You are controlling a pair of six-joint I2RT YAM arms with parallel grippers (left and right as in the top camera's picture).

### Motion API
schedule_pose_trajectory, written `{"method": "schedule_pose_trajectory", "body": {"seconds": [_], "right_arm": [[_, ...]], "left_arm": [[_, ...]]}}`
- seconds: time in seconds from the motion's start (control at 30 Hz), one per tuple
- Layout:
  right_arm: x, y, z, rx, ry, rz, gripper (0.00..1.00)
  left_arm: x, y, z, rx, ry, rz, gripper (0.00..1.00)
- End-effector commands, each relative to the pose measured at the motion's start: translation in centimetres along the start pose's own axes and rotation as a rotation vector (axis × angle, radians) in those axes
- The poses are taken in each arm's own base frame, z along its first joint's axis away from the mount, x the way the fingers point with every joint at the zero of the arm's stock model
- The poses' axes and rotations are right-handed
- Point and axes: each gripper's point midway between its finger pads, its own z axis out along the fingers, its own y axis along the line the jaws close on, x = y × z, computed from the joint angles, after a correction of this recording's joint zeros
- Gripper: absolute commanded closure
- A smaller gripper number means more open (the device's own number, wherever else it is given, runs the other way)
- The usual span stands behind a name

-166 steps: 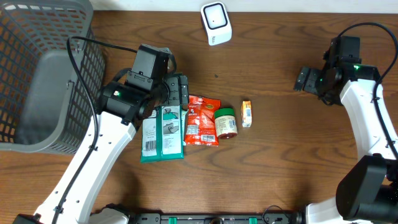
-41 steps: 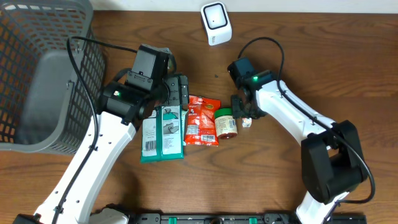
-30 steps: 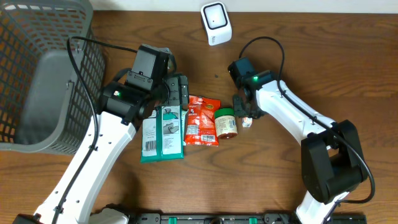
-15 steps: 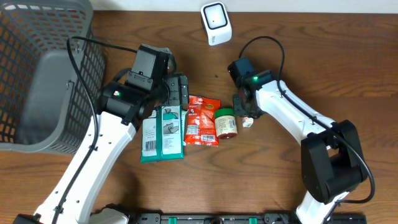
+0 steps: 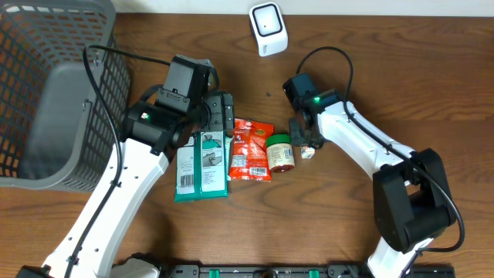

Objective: Scan the item barcode
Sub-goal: 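Grasp the small orange box with the right gripper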

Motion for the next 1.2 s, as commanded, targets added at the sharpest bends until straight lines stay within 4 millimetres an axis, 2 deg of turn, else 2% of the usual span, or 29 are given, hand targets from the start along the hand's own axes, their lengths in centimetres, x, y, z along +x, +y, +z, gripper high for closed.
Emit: {"method": "schedule_pose_trajectory", "body": {"seconds": [0.0,0.13,0.27,0.4,0.5,0.63,0.77,1.0,1.17], "right_arm": [[0.1,-1.7,0.2,0.081,-0.004,-0.010,0.99],[-0.8,-3.9,-0.5,0.183,-0.046,0.003,0.96],[-1.6,-5.4,-0.5,0.228,-0.070,0.027,0.90],[-2.3,-7.2,-0.5,0.273,-0.090,0.063,0.88],[-2.8,-6.9,-0.1,0.227,-0.104,0.128,0.88],[-3.0,-4.7,0.5,0.114,-0.092,0.132,0.89],[-2.9,-3.1,0.7,0.031,-0.078,0.130,0.83],[-2.9,-2.8,0.7,0.015,-0.073,0.130,0.81],[-2.9,-2.7,0.7,0.010,-0.071,0.130,0.70]], "left_arm": [[-0.5,-0.2,-0.3,0.006,-0.010,0.020,0.13],[-0.5,-0.2,-0.3,0.005,-0.010,0.020,0.13],[-0.5,-0.2,-0.3,0.006,-0.010,0.020,0.13],[-0.5,-0.2,-0.3,0.006,-0.010,0.021,0.13],[-0.5,-0.2,-0.3,0.006,-0.010,0.020,0.13],[-0.5,-0.2,-0.3,0.006,-0.010,0.020,0.13],[-0.5,-0.2,-0.3,0.006,-0.010,0.021,0.13],[-0.5,-0.2,-0.3,0.006,-0.010,0.020,0.13],[-0.5,-0.2,-0.3,0.006,-0.010,0.020,0.12]]}}
